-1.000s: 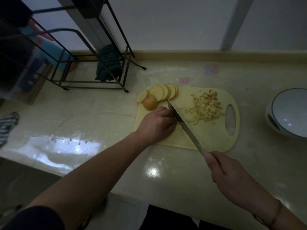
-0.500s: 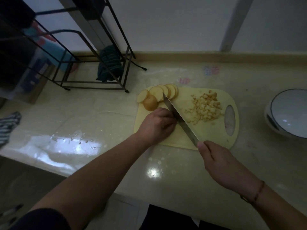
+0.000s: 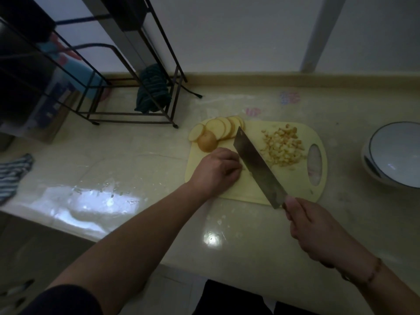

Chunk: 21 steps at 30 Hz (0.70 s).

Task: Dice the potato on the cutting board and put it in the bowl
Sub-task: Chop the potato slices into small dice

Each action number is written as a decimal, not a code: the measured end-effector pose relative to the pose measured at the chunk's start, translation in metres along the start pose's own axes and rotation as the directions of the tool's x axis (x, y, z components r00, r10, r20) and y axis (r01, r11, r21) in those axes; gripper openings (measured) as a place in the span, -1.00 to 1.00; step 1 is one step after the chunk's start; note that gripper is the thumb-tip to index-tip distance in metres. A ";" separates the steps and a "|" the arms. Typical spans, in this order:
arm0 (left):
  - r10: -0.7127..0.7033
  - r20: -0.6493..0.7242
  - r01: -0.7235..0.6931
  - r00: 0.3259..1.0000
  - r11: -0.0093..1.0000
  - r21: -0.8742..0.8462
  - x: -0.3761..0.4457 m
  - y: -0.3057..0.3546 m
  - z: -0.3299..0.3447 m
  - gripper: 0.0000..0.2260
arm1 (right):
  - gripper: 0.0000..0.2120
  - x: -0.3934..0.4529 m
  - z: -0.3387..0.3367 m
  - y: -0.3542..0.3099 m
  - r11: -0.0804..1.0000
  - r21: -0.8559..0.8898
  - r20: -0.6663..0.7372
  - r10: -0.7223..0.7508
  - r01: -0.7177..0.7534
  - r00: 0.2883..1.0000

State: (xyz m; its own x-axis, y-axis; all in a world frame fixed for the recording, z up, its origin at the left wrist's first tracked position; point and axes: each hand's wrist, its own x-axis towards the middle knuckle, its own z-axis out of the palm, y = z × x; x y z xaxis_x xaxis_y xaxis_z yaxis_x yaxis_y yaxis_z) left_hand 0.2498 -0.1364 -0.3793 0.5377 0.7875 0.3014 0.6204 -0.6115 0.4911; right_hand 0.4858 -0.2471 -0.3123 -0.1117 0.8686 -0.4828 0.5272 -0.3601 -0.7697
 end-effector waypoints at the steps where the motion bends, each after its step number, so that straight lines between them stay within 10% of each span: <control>1: 0.007 -0.002 -0.007 1.000 1.000 -0.001 0.000 0.000 0.000 -0.93 | -0.48 0.000 0.002 -0.002 1.000 -0.009 0.004 0.002 -0.002 1.000; 21: -0.087 -0.172 0.074 0.981 0.994 -0.078 -0.019 -0.002 -0.003 -0.84 | -0.48 -0.009 -0.002 0.007 0.997 -0.034 -0.040 -0.065 0.064 0.997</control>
State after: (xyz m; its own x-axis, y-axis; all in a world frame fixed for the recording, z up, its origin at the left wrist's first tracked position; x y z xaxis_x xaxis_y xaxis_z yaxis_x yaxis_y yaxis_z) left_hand 0.2370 -0.1501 -0.3837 0.3759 0.8390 0.3935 0.6119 -0.5436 0.5745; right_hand 0.4923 -0.2567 -0.3125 -0.1123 0.9030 -0.4148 0.5477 -0.2921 -0.7841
